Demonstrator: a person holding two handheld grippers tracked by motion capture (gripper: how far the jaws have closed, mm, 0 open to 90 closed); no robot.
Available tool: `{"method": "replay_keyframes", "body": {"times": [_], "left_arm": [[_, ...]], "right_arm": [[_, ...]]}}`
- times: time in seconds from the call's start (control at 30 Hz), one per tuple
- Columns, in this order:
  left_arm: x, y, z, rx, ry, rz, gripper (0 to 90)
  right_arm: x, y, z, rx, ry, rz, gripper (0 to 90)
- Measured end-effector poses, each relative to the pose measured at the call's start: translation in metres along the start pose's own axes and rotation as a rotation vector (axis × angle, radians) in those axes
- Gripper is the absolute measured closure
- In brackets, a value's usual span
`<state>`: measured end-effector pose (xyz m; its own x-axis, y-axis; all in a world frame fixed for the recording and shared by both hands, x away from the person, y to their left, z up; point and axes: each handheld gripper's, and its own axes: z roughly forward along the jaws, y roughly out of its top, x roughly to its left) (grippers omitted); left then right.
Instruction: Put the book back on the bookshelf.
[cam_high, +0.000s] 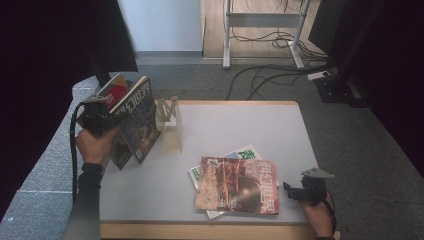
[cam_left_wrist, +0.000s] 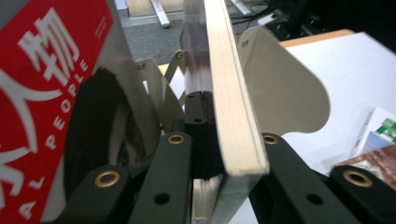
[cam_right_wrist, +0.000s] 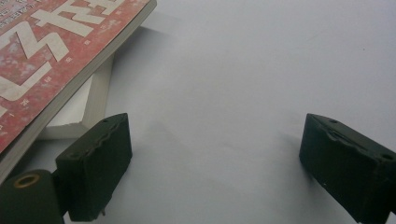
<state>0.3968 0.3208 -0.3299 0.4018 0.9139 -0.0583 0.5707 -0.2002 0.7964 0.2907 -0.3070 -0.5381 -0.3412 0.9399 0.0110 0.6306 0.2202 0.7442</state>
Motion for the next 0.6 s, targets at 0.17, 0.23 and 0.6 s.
{"method": "replay_keyframes", "body": {"times": [0.17, 0.23, 0.6], "left_arm": [[0.0, -0.006, -0.003, 0.008, 0.025, 0.0, 80.7], [0.0, -0.008, -0.005, 0.004, 0.042, 0.001, 78.2], [-0.003, -0.014, -0.02, -0.024, 0.039, 0.011, 59.8]], "right_arm": [[0.0, 0.0, 0.0, 0.0, 0.0, -0.001, 8.9], [0.0, 0.0, 0.0, 0.0, 0.0, -0.001, 8.9], [0.0, 0.0, 0.0, 0.0, 0.0, -0.001, 8.9]]}}
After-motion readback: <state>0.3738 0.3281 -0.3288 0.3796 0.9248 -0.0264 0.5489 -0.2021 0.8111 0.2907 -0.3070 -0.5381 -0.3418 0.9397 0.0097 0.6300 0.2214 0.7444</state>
